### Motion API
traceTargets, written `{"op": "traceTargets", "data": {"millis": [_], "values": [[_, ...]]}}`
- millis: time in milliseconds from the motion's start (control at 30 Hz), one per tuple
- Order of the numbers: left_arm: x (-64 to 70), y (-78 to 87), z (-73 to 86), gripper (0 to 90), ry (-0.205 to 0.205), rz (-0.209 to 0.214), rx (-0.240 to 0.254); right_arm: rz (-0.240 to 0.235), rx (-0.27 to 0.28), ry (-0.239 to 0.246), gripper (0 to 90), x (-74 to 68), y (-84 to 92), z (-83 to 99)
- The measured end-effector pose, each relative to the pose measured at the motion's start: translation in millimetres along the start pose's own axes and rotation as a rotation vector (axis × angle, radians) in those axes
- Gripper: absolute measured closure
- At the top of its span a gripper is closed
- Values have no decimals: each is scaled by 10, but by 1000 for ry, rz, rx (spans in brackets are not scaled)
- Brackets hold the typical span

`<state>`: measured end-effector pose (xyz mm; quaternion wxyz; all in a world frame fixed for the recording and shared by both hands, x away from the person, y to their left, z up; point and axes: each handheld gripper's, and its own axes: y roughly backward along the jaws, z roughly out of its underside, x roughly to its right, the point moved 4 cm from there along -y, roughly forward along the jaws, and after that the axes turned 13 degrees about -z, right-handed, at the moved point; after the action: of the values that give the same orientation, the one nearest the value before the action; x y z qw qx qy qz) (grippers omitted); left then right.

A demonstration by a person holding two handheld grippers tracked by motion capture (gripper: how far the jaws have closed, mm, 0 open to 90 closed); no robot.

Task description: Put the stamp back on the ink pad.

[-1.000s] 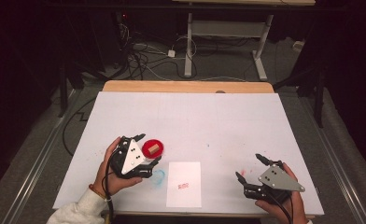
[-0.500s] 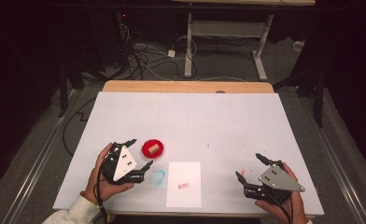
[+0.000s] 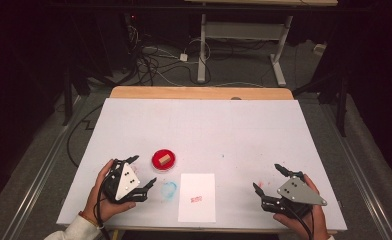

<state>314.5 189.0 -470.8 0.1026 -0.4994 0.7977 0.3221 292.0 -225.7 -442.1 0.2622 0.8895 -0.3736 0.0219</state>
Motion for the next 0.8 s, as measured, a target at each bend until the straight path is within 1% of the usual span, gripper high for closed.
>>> {"op": "traceTargets", "data": {"millis": [233, 333, 400, 500, 567, 600, 633, 800], "values": [[-32, 3, 133, 155, 31, 11, -25, 5, -6, -3, 181, 7, -19, 14], [-33, -13, 197, 155, 31, 16, -44, 6, -10, -6, 181, 15, -28, 27], [-34, -28, 242, 154, 35, 26, -58, 4, -11, -7, 181, 16, -32, 32], [-22, -39, 290, 155, 40, 38, -68, 7, -12, -6, 181, 28, -36, 40], [-8, -51, 321, 154, 36, 41, -78, 7, -14, -9, 181, 33, -37, 51], [0, -59, 346, 155, 25, 44, -91, 7, -16, -9, 181, 36, -36, 55], [9, -65, 361, 155, 29, 48, -95, 8, -18, -10, 181, 39, -33, 61], [19, -68, 374, 154, 46, 53, -97, 11, -12, -14, 181, 42, -9, 59]]}}
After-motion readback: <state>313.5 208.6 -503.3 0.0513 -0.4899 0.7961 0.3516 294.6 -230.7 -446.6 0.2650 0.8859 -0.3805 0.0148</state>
